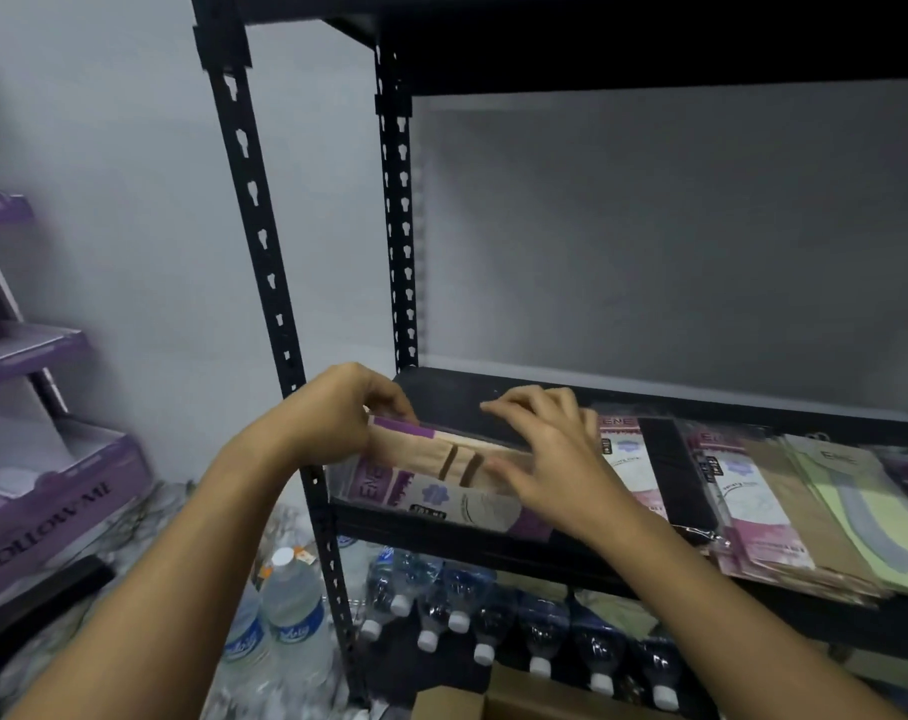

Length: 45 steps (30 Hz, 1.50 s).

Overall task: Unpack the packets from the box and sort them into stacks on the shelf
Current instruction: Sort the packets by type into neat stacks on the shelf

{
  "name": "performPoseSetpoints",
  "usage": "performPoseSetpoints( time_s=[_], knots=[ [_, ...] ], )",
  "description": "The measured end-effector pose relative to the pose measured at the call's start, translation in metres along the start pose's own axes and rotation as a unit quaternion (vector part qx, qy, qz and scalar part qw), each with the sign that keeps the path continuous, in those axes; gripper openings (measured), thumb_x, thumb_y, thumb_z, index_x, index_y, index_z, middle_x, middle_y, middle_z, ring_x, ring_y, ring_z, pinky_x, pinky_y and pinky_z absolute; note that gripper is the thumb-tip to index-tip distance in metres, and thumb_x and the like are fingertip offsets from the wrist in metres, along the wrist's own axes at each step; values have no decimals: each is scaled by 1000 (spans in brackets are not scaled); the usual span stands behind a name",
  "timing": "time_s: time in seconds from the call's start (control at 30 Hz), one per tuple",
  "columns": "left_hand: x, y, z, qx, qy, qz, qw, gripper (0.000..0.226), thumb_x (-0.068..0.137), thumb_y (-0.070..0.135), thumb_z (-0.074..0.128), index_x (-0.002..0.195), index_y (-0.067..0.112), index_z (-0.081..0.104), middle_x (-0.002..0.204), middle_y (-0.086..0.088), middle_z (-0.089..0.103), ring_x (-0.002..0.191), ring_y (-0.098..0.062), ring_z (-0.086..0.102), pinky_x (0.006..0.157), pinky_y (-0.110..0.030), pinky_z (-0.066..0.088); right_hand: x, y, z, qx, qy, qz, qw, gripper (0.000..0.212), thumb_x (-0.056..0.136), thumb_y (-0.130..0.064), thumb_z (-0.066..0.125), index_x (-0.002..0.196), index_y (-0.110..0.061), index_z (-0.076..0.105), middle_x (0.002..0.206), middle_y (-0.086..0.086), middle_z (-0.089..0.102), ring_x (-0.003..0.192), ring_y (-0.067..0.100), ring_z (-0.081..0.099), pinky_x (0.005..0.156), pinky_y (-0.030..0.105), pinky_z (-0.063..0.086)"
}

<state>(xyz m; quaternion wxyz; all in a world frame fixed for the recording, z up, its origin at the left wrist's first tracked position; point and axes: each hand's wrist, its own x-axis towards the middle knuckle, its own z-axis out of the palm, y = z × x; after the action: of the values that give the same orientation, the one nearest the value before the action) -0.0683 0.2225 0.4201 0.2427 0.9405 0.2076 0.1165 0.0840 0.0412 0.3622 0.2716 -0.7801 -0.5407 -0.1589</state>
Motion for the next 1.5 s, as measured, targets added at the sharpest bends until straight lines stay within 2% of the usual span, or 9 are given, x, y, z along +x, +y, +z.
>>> performPoseSetpoints(
  time_s=[0.17,0.27,0.33,0.47,0.6,0.8,1.1,1.37,1.5],
  knots=[
    [-7,-8,-1,-40,37,15,998,34,64,9,88,86,30,73,85,14,71,65,2,66,55,-15,50,0,-9,7,101,-62,67,991,13,87,-29,65,100,-31,67,92,-22,60,97,8,54,84,25,42],
    [-13,-25,7,-102,124,12,987,53,56,17,92,99,37,68,93,14,71,81,-6,68,73,-28,58,-1,-10,2,144,-48,94,984,12,86,-23,68,97,-26,69,89,-16,63,82,-3,56,65,8,39],
    [-18,-36,14,-184,184,16,965,66,55,24,91,114,36,63,102,10,70,91,-10,68,83,-35,57,-1,-8,-3,161,-36,115,980,9,85,-21,69,94,-25,69,87,-16,64,79,-5,56,62,8,39],
    [-33,-37,39,-357,281,-24,890,72,65,22,84,129,29,50,116,1,63,97,-17,67,78,-26,56,-4,2,-10,259,16,173,950,11,83,-15,70,86,-25,67,83,-11,68,80,4,62,69,19,50],
    [-38,-20,80,-456,223,-61,859,63,66,32,79,124,29,53,119,-1,63,96,-15,70,83,-40,59,-13,-1,-11,411,71,220,882,16,83,-7,69,87,-22,66,86,-5,69,83,8,64,71,21,54],
    [-26,22,105,-544,161,-38,823,33,83,12,70,115,16,60,104,-2,74,94,-19,72,76,-33,59,-25,-5,-4,507,93,262,816,15,84,-6,67,98,-13,65,96,2,70,89,12,67,75,25,56],
    [-22,44,115,-549,164,-56,818,28,82,13,71,110,17,66,99,-2,75,88,-19,74,67,-30,59,-44,4,-10,485,123,270,823,11,83,-10,70,91,-16,69,90,3,70,84,13,65,69,19,55],
    [6,115,139,-513,126,-24,849,22,83,5,73,103,12,68,83,-4,74,71,-15,74,58,-22,57,-73,54,-51,381,210,334,836,25,79,-20,75,93,-32,57,91,0,67,83,17,67,77,44,59],
    [24,168,168,-470,104,-8,876,33,81,12,77,109,17,61,90,-5,70,75,-17,74,63,-33,61,-101,91,-87,320,257,363,836,28,79,-21,75,93,-36,55,89,-3,67,83,16,67,75,44,58]
  ],
)
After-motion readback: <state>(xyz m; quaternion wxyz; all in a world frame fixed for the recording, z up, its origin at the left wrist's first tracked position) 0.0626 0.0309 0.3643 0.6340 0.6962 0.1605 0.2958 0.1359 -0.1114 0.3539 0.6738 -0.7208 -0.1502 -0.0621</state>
